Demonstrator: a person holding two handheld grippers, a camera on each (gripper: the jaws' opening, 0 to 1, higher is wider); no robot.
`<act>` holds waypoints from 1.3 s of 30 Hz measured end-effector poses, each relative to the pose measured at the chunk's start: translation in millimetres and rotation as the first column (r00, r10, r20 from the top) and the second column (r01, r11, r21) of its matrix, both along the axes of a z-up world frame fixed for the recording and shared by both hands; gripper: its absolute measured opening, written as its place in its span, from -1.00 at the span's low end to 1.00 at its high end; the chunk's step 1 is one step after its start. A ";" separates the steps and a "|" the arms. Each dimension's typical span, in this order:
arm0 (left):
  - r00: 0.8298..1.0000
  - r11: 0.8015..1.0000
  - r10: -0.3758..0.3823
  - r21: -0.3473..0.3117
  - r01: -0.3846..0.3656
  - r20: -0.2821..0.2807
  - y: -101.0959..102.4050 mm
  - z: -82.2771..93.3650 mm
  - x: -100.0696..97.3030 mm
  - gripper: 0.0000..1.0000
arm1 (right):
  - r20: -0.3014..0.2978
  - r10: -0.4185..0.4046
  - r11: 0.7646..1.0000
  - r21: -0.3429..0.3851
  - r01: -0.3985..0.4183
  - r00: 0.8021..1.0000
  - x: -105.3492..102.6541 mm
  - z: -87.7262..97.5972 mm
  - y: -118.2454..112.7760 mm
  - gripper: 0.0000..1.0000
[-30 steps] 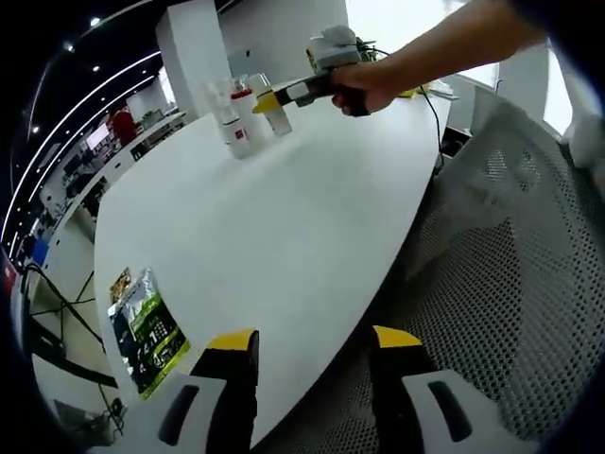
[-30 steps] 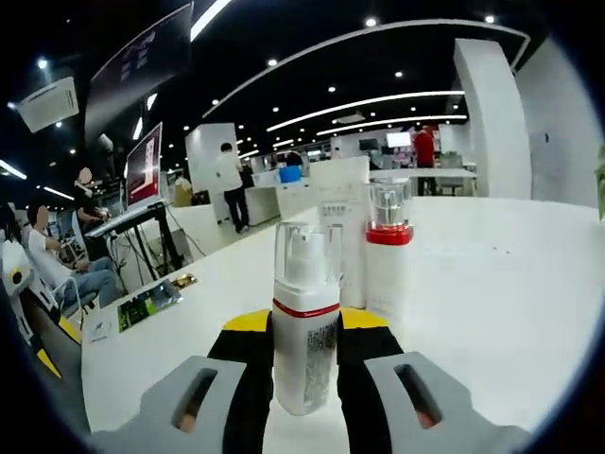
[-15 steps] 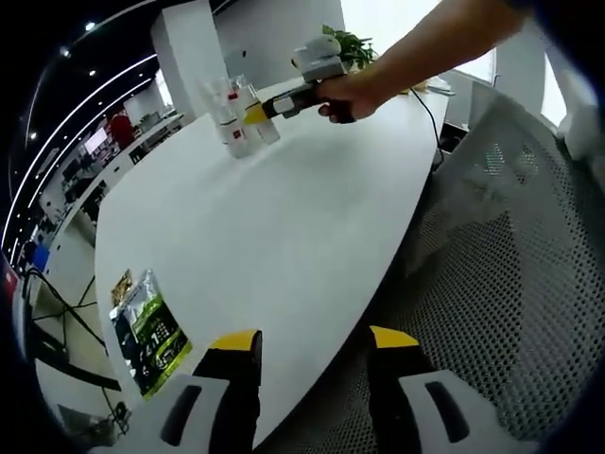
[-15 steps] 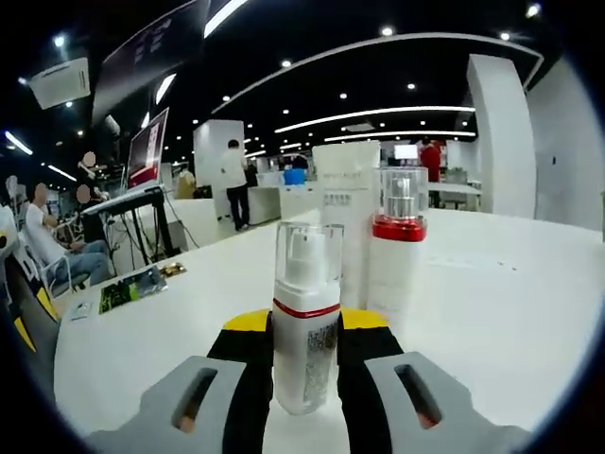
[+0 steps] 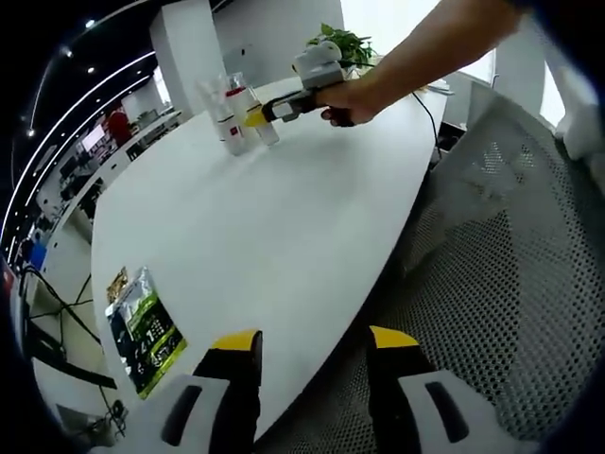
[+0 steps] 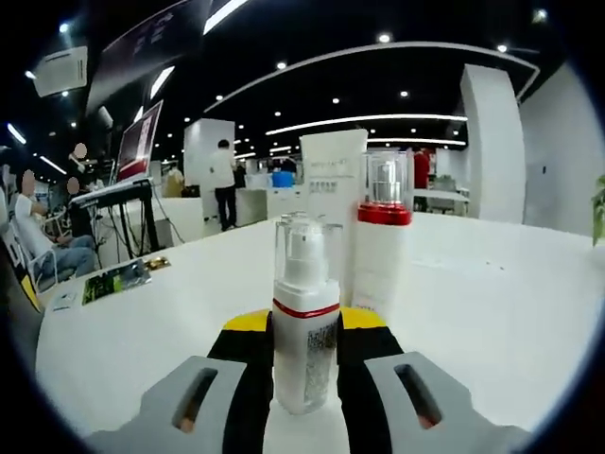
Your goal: Arrange the skincare products in the storage area until every visible bottle or jar stands upright without overlapping.
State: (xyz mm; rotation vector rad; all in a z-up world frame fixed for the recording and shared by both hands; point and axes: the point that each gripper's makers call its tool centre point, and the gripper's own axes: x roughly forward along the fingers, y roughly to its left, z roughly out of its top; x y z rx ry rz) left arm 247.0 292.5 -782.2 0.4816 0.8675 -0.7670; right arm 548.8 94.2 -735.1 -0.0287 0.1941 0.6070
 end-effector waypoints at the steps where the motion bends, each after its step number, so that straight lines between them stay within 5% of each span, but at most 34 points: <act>1: 1.000 1.000 0.000 0.000 0.000 0.001 0.0 0.2 0.3 -0.10 | -0.001 0.001 1.000 0.001 -0.001 1.000 0.0 -0.5 0.2 -0.56; 15: 1.000 1.000 0.002 -0.002 -0.002 -0.012 -0.4 -1.1 -0.9 -0.10 | 0.020 0.002 1.000 0.013 -0.002 1.000 -6.7 -2.7 -6.0 -0.55; 35: 1.000 1.000 0.004 0.001 -0.004 -0.013 0.3 -1.1 -0.6 -0.10 | -0.007 0.038 0.996 -0.084 -0.039 0.999 -17.5 -8.4 -3.7 -0.53; 39: 1.000 1.000 0.003 0.000 -0.003 -0.009 0.1 -0.6 -0.4 -0.10 | -0.020 0.035 0.995 -0.095 -0.037 0.999 -17.0 -10.0 -5.0 -0.31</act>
